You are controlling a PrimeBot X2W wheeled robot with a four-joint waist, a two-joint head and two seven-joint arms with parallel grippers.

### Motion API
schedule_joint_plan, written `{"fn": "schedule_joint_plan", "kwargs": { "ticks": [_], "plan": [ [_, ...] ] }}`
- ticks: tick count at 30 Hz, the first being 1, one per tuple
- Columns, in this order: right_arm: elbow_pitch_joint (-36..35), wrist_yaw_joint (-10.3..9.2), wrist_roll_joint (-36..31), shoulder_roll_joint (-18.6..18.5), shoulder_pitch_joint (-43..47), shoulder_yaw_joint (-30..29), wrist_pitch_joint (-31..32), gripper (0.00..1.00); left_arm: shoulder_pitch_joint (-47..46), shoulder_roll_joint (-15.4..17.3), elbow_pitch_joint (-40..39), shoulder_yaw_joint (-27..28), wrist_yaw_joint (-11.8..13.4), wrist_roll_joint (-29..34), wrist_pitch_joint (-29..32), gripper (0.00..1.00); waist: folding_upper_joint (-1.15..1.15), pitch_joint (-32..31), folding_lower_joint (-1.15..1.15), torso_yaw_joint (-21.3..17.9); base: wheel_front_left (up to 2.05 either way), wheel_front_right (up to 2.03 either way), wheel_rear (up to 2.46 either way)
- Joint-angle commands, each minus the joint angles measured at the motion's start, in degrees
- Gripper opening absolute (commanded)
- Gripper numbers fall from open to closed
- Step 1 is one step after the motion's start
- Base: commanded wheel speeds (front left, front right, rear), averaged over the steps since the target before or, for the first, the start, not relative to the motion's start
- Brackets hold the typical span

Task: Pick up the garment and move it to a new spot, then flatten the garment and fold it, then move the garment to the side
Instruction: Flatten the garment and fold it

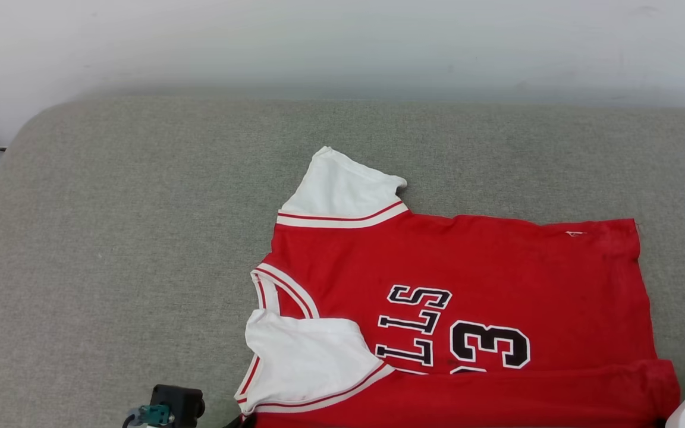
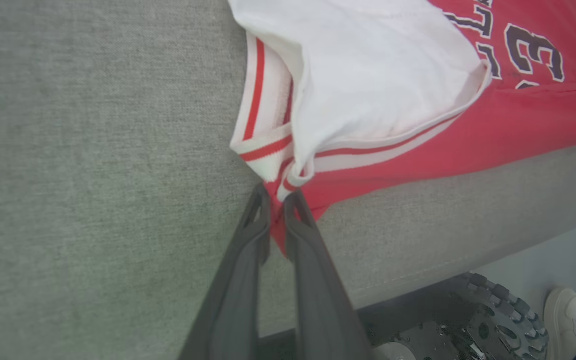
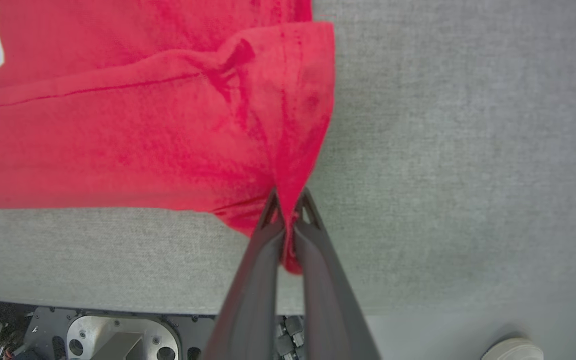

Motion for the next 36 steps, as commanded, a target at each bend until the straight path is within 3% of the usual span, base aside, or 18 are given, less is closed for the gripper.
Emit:
{"fn": "schedule_joint_plan", "kwargs": {
  "ticks": [1, 2, 3, 4, 11, 22, 29, 36],
  "plan": [
    [0.29, -0.11, -0.07, 0.37, 0.82, -0.17, -0.13, 0.0, -0.02, -0.23, 0.48, 0.01, -0.04, 0.15, 0.04, 0.0, 0.0, 0.01, 0.0, -0.11, 0.0, 0.0, 0.0],
    [0.56, -0.11, -0.34, 0.54, 0.76, -0.16, -0.64, 0.18, -0.25, -0.48, 0.79, -0.09, -0.13, 0.14, 0.0, 0.39, 0.0, -0.03, 0.0, -0.19, 0.0, 0.0, 0.0],
    [0.86, -0.11, -0.76, 0.63, 0.46, -0.21, -1.47, 0.79, -0.64, -0.66, 1.09, -0.18, -0.26, 0.32, -0.16, 0.93, 0.0, -0.08, 0.0, -0.25, 0.0, 0.0, 0.0],
    [1.35, -0.11, -1.01, 0.81, 0.07, -0.22, -2.23, 1.0, -1.06, -0.92, 1.46, -0.08, -0.18, 0.43, -0.52, 1.0, 0.0, -0.14, 0.0, -0.29, 0.0, 0.0, 0.0],
    [2.17, -0.09, -0.66, 1.34, -4.03, -0.38, -10.13, 1.0, -3.25, -1.56, 2.43, 1.48, 0.23, 2.41, -4.99, 1.0, 0.0, -1.29, 0.0, -0.62, 0.0, 0.0, 0.0],
    [-2.28, -0.09, 0.36, 0.28, -8.79, 4.84, -29.93, 1.0, -5.77, -3.8, -0.06, 6.96, 0.25, 7.95, -21.38, 1.0, 0.0, -2.63, 0.0, -1.47, 0.0, 0.0, 0.0],
    [-2.92, -0.09, -1.17, 1.78, -8.32, 7.52, -40.37, 1.0, -5.03, -6.95, -3.0, 11.46, -2.22, 12.98, -23.16, 1.0, 0.0, -1.42, 0.0, -1.69, 0.0, 0.0, 0.0],
    [-2.54, -0.08, -2.15, 3.42, -10.44, 8.32, -45.25, 1.0, -6.87, -8.89, -2.86, 13.98, -6.11, 18.11, -23.1, 1.0, 0.0, 2.12, 0.0, -3.15, 0.0, 0.0, 0.0]
  ]
}}
